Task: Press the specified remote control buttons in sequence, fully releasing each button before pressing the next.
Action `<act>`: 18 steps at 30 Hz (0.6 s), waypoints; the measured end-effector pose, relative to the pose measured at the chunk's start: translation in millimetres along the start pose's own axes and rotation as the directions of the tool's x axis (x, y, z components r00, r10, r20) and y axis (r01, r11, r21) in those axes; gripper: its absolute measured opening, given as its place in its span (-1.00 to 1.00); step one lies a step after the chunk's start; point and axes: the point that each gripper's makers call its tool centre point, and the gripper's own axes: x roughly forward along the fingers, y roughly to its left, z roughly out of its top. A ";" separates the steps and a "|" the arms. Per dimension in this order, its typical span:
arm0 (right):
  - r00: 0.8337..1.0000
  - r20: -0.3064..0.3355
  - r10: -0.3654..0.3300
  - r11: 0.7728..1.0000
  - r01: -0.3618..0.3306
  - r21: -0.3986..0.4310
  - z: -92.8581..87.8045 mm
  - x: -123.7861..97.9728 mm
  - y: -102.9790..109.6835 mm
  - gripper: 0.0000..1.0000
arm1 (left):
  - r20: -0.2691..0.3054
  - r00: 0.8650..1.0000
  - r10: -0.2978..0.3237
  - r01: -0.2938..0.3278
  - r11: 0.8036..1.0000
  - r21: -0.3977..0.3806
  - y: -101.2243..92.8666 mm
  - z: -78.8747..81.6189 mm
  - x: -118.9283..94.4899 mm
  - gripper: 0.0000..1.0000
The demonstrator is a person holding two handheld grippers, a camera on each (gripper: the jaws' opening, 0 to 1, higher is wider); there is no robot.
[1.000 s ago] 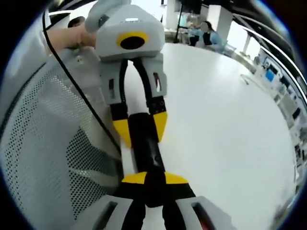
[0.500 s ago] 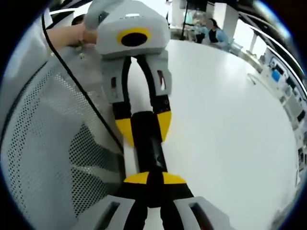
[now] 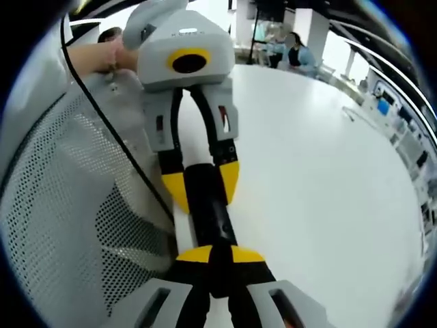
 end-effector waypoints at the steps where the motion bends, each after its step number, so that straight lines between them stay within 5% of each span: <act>1: 1.000 0.000 0.000 1.000 0.000 -0.010 1.4 0.4 -0.4 -0.92 | 0.000 1.000 0.000 0.000 1.000 0.001 0.0 0.0 0.0 -0.52; 14: 0.998 -0.067 -0.001 0.984 -0.011 -0.177 5.8 5.3 2.1 -1.00 | -0.001 1.000 0.001 -0.001 1.000 0.003 -0.3 0.4 -0.1 -0.52; 16: 0.997 -0.075 -0.006 0.984 -0.008 -0.179 6.4 6.2 2.3 -1.00 | -0.002 1.000 0.001 -0.001 1.000 0.004 -0.2 0.4 -0.1 -0.52; 17: 0.996 -0.089 -0.020 0.994 0.010 -0.107 4.7 5.7 1.5 -1.00 | -0.002 1.000 0.000 0.000 1.000 0.004 -0.2 0.4 -0.1 -0.52; 18: 0.996 -0.090 -0.016 0.989 0.002 -0.147 6.5 6.8 1.4 -1.00 | -0.002 1.000 0.000 0.000 1.000 0.004 -0.2 0.4 -0.1 -0.52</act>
